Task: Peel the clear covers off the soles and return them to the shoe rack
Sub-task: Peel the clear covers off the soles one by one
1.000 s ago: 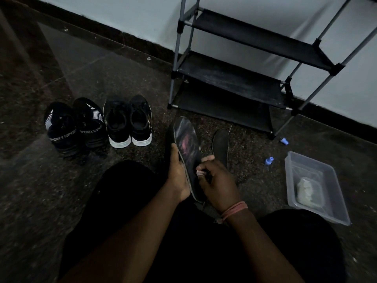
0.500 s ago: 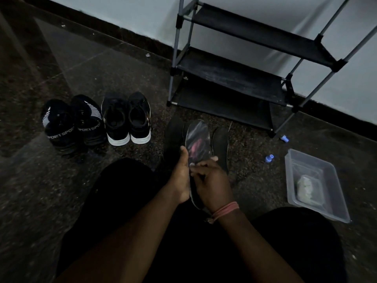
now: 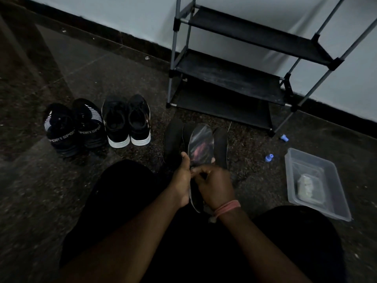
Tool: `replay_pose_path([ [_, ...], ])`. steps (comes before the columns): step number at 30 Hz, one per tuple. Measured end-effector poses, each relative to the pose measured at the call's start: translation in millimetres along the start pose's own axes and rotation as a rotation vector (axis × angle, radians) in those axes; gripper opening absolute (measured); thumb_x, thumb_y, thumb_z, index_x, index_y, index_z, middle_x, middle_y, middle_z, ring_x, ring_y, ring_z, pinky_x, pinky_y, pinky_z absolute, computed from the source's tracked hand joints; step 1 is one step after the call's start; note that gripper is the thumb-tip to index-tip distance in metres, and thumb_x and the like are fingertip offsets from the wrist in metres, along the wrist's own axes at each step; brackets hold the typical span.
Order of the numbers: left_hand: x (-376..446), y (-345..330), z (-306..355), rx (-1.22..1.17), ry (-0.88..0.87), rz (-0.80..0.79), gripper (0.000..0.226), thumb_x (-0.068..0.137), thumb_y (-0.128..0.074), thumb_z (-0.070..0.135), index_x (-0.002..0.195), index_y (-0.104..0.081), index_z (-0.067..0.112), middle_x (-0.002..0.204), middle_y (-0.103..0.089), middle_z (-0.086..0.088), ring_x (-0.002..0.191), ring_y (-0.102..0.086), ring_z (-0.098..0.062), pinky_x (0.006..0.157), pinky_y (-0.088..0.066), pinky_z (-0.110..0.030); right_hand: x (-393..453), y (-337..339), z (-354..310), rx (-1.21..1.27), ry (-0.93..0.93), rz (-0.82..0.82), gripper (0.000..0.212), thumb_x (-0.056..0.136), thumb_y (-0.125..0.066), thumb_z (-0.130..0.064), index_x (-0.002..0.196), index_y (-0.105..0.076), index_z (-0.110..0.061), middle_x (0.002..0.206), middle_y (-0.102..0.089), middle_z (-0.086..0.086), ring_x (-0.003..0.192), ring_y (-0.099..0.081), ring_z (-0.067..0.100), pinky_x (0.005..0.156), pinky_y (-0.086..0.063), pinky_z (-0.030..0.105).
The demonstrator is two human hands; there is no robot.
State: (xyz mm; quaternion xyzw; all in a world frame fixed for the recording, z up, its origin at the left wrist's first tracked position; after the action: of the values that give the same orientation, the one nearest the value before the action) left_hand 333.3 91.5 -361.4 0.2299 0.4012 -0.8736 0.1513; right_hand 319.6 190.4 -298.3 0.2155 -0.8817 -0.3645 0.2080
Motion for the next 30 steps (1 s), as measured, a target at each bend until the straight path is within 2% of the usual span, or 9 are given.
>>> replay_pose_path([
  [2,-4,-7,-4,0.098,-0.003,-0.003,0.082,0.093,-0.023,0.079,0.129,-0.069,0.021,0.121,-0.074,-0.009,0.115,-0.069,-0.023,0.096,-0.054,-0.038,15,10,15,-0.075,-0.055,0.106,0.02,0.082,-0.065,0.0,0.075,-0.075,-0.016,0.081,-0.072,0.002,0.072,-0.063,0.01,0.072,-0.041,0.01],
  [5,-7,-11,-17,0.129,0.027,0.001,0.073,0.096,-0.024,0.074,0.129,-0.068,0.025,0.126,-0.072,-0.007,0.12,-0.066,-0.023,0.103,-0.052,-0.041,26,19,28,-0.183,-0.107,0.196,0.019,0.083,-0.066,-0.001,0.073,-0.076,-0.014,0.081,-0.071,0.007,0.071,-0.066,0.019,0.067,-0.04,0.016],
  [10,-4,-1,-12,0.082,0.0,0.034,0.085,0.092,-0.027,0.079,0.127,-0.069,0.013,0.121,-0.073,-0.017,0.117,-0.068,-0.029,0.104,-0.051,-0.043,-5,3,-1,0.079,-0.078,-0.037,0.018,0.087,-0.066,-0.007,0.085,-0.077,-0.02,0.084,-0.075,-0.012,0.077,-0.067,-0.005,0.072,-0.048,0.006],
  [12,0,-1,-14,0.112,0.008,0.065,0.084,0.091,-0.029,0.079,0.127,-0.07,0.015,0.121,-0.073,-0.017,0.116,-0.069,-0.029,0.102,-0.052,-0.043,2,3,9,0.055,-0.088,0.021,0.019,0.086,-0.065,-0.003,0.081,-0.076,-0.018,0.082,-0.074,-0.009,0.073,-0.064,-0.005,0.07,-0.046,0.005],
  [16,2,-4,-18,0.094,0.035,0.047,0.076,0.095,-0.031,0.076,0.131,-0.067,0.02,0.125,-0.072,-0.012,0.116,-0.069,-0.026,0.097,-0.054,-0.041,17,8,21,-0.102,-0.038,0.215,0.022,0.08,-0.064,0.005,0.068,-0.068,-0.012,0.073,-0.069,0.004,0.065,-0.06,0.011,0.065,-0.048,0.024],
  [21,0,3,-6,0.029,0.017,0.029,0.084,0.097,-0.026,0.074,0.123,-0.071,0.007,0.12,-0.073,-0.017,0.115,-0.069,-0.026,0.097,-0.053,-0.038,-5,-10,5,0.03,-0.042,-0.046,0.018,0.083,-0.065,-0.004,0.077,-0.074,-0.019,0.078,-0.074,-0.008,0.071,-0.066,0.001,0.069,-0.048,0.014],
  [24,0,-4,-10,0.04,0.021,0.032,0.077,0.099,-0.027,0.07,0.133,-0.066,0.013,0.124,-0.072,-0.016,0.117,-0.068,-0.027,0.098,-0.053,-0.038,14,3,27,0.008,-0.114,0.064,0.017,0.083,-0.066,-0.003,0.075,-0.072,-0.017,0.076,-0.072,-0.007,0.069,-0.065,0.004,0.068,-0.048,0.016],
  [27,-1,-5,-16,0.012,0.019,0.011,0.073,0.099,-0.032,0.07,0.137,-0.062,0.017,0.13,-0.069,-0.012,0.124,-0.064,-0.026,0.109,-0.047,-0.042,20,11,33,-0.153,-0.062,0.184,0.018,0.084,-0.062,-0.001,0.073,-0.069,-0.014,0.075,-0.07,0.004,0.068,-0.065,0.019,0.064,-0.044,0.023],
  [30,-3,1,-9,0.0,0.01,0.033,0.075,0.099,-0.031,0.07,0.124,-0.07,0.011,0.123,-0.072,-0.016,0.115,-0.068,-0.027,0.103,-0.05,-0.04,1,-9,11,-0.061,0.005,0.026,0.017,0.084,-0.063,-0.006,0.078,-0.071,-0.019,0.078,-0.073,-0.003,0.07,-0.067,0.011,0.067,-0.047,0.019],
])
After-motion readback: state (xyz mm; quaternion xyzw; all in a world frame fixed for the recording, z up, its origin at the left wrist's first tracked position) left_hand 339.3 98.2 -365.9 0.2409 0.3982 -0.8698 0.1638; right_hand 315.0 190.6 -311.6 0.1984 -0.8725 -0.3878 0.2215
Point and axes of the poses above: each hand's wrist, its own x-axis towards the middle knuckle, its own y-axis out of the back of the hand, z = x × y, the point moved 1 cm from there along x, towards the middle knuckle
